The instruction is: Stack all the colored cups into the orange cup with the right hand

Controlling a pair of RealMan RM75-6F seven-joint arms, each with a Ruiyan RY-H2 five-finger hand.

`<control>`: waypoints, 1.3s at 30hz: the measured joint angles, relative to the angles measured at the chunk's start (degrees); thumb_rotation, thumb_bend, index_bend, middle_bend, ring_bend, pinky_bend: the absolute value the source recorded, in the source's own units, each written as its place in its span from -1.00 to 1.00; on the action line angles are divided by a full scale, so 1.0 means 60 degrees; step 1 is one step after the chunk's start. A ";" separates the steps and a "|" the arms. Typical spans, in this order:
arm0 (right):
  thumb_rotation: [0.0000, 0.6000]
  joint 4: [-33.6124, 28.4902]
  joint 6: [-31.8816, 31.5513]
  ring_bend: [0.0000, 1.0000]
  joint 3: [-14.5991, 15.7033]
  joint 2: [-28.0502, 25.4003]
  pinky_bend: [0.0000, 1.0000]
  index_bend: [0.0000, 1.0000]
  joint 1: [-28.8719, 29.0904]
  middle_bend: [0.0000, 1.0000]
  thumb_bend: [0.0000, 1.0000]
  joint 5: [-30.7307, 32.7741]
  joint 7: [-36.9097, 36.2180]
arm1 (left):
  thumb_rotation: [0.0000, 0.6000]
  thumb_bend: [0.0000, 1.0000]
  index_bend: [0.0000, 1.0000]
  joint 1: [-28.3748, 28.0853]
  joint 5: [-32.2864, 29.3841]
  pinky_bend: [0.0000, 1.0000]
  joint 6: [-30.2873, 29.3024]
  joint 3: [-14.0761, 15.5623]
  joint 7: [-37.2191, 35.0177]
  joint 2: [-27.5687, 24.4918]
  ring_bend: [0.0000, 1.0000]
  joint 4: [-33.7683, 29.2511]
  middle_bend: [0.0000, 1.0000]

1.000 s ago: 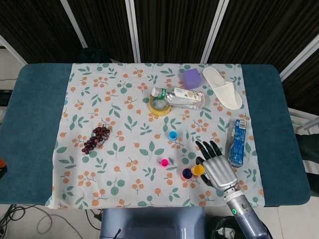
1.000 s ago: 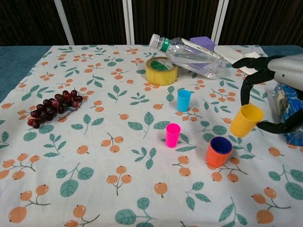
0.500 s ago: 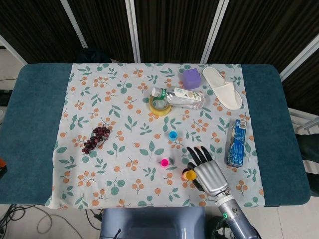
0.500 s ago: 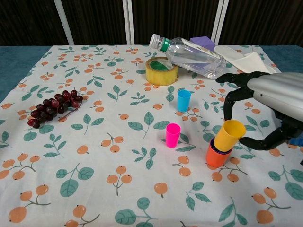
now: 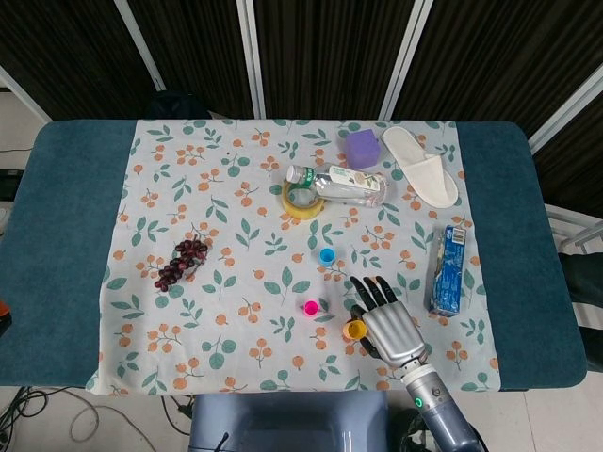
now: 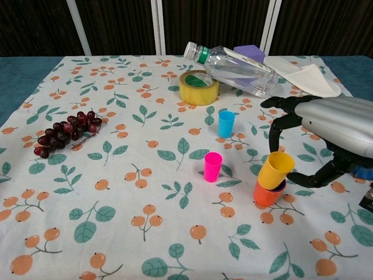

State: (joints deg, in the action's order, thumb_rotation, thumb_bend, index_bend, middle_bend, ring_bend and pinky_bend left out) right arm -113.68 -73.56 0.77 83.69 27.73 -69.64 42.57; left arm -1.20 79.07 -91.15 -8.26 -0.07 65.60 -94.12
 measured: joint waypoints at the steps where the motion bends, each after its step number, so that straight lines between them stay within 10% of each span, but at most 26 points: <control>1: 1.00 0.0028 0.0014 -1.00 -0.0005 0.0018 -0.85 0.01 -0.0004 -1.00 -0.21 0.0007 -0.0004 | 1.00 0.52 -0.70 0.0000 0.0004 -1.00 -0.0004 0.0000 0.0004 0.0002 -1.00 0.0000 -0.98; 6: 1.00 0.0145 0.0098 -1.00 -0.0091 0.0086 -0.85 -0.15 -0.0017 -1.00 -0.22 0.0120 -0.0094 | 1.00 0.53 -0.70 0.0006 -0.0001 -1.00 -0.0015 -0.0003 0.0004 0.0001 -1.00 -0.0003 -0.98; 14: 1.00 0.0225 0.0287 -1.00 -0.0094 0.0001 -0.85 -0.98 -0.0019 -1.00 -0.22 0.0442 0.0032 | 1.00 0.53 -0.70 0.0007 0.0001 -1.00 -0.0016 -0.0003 -0.0003 -0.0001 -1.00 0.0000 -0.98; 39: 1.00 0.2066 0.1840 -1.00 -0.3211 0.0658 -0.85 -0.59 0.2625 -1.00 -0.21 0.4511 0.0246 | 1.00 0.53 -0.70 0.0015 -0.0065 -1.00 0.0002 -0.0027 -0.0038 -0.0019 -1.00 -0.0008 -0.98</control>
State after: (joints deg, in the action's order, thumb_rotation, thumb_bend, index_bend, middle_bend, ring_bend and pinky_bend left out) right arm -101.28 -62.52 -18.49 87.64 43.48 -42.57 44.04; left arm -1.12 78.67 -91.13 -8.43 -0.30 65.49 -94.17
